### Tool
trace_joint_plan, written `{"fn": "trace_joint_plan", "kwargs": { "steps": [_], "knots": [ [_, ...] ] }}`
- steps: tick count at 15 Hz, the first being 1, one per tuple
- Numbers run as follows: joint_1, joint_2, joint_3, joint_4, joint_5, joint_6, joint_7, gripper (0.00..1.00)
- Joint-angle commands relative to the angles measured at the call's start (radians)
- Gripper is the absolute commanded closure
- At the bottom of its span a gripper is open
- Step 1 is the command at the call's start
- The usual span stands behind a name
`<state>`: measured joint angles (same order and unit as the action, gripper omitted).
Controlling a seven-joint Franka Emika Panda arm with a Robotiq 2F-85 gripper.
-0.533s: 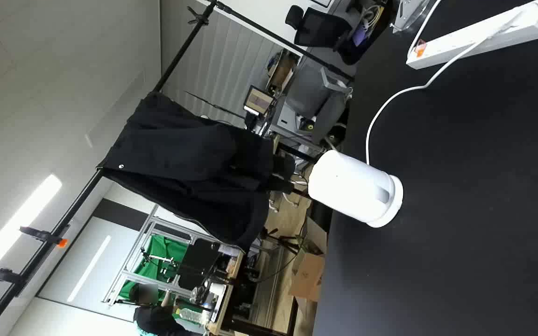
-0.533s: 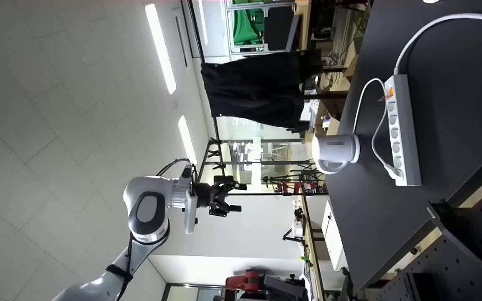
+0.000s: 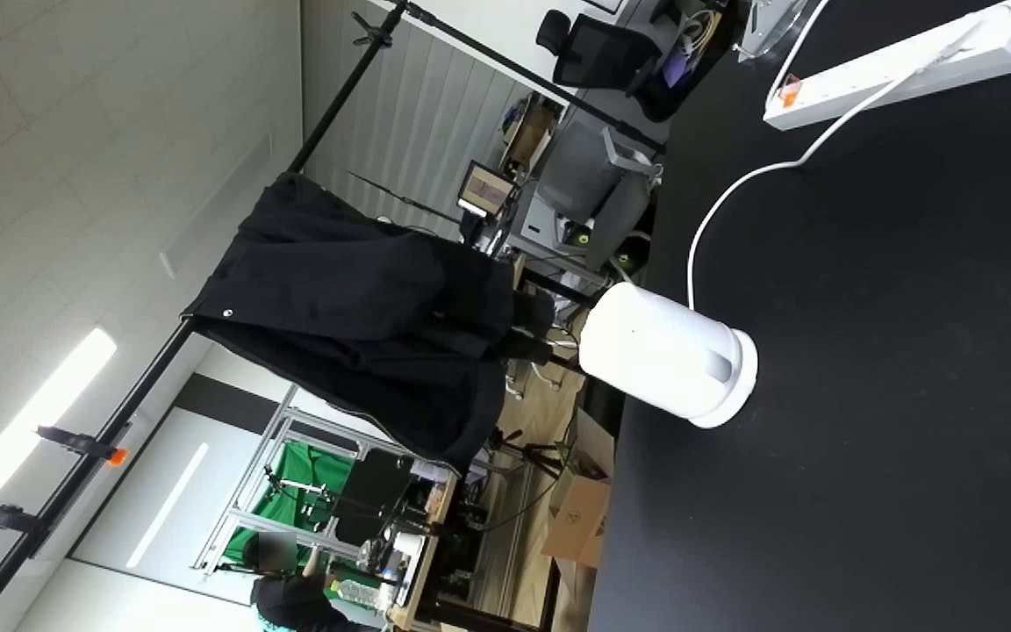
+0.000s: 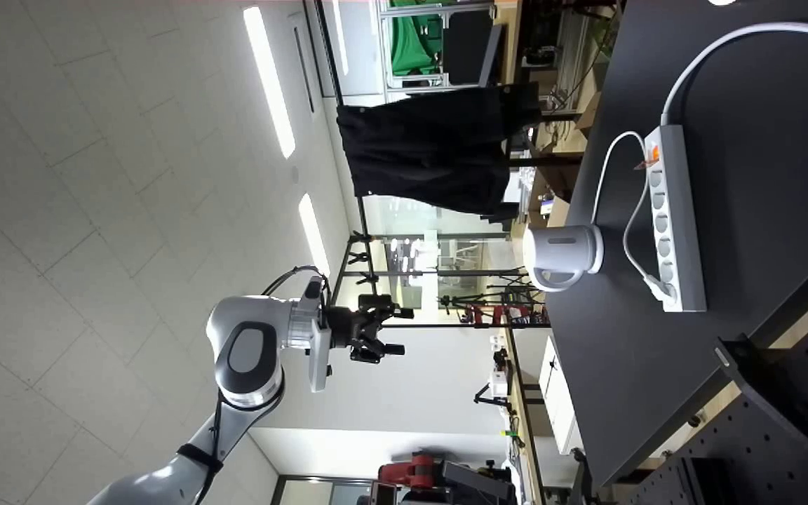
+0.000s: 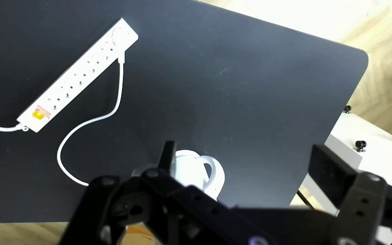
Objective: Turn off the kettle
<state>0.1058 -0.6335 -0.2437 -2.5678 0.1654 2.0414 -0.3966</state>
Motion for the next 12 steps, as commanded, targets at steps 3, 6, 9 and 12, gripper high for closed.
{"fn": "trace_joint_plan", "kwargs": {
  "steps": [3,6,9,12],
  "knots": [
    [-0.023,0.004,0.02,0.002,0.014,-0.005,-0.011,0.0],
    [-0.023,0.004,0.02,0.002,0.014,-0.005,-0.011,0.0],
    [-0.025,0.02,0.038,-0.01,0.011,0.058,-0.004,0.0],
    [-0.017,0.066,0.072,-0.028,0.003,0.164,0.005,0.25]
  ]
}}
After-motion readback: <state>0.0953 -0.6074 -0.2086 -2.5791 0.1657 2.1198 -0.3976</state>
